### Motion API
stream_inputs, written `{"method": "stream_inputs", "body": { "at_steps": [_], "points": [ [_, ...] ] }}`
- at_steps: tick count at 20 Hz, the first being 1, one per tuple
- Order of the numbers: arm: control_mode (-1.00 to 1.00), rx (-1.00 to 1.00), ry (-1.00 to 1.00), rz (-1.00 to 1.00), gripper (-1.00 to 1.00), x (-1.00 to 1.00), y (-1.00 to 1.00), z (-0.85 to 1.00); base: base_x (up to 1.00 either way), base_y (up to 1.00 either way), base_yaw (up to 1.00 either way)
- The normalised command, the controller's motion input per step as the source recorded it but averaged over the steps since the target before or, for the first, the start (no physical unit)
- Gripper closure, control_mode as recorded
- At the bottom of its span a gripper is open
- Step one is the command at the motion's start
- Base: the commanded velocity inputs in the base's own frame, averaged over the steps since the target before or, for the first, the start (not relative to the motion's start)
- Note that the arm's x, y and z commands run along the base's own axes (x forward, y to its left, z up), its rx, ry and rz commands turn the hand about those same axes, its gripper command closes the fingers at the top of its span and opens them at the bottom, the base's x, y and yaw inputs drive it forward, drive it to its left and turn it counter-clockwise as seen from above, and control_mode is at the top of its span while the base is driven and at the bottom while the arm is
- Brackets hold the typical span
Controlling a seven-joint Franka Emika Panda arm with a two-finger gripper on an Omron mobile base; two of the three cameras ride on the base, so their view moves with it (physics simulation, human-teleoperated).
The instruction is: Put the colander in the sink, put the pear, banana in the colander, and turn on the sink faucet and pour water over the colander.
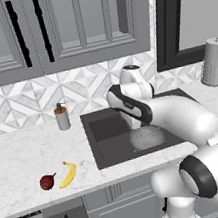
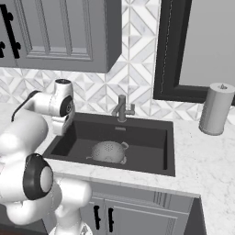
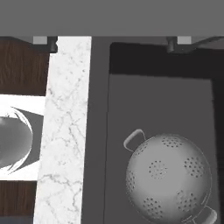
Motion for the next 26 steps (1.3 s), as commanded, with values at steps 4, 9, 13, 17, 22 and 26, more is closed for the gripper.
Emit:
{"method": "stream_inputs", "body": {
  "at_steps": [4, 9, 13, 17, 22, 26],
  "points": [
    [-1.00, 0.03, -0.17, 0.53, -1.00, -0.75, 0.12, 0.11, 0.00, 0.00, 0.00],
    [-1.00, 0.00, -0.06, 0.50, -1.00, -0.78, 0.40, 0.15, 0.00, 0.00, 0.00],
    [-1.00, -0.05, 0.00, 0.39, -1.00, -0.34, 0.76, 0.22, 0.00, 0.00, 0.00],
    [-1.00, -0.11, -0.09, 0.27, -1.00, -0.37, 0.86, 0.07, 0.00, 0.00, 0.00],
    [-1.00, -0.10, -0.09, 0.24, -1.00, -0.21, 0.79, 0.00, 0.00, 0.00, 0.00],
    [-1.00, -0.03, -0.02, 0.13, -1.00, 0.00, 0.45, -0.12, 0.00, 0.00, 0.00]
  ]
}}
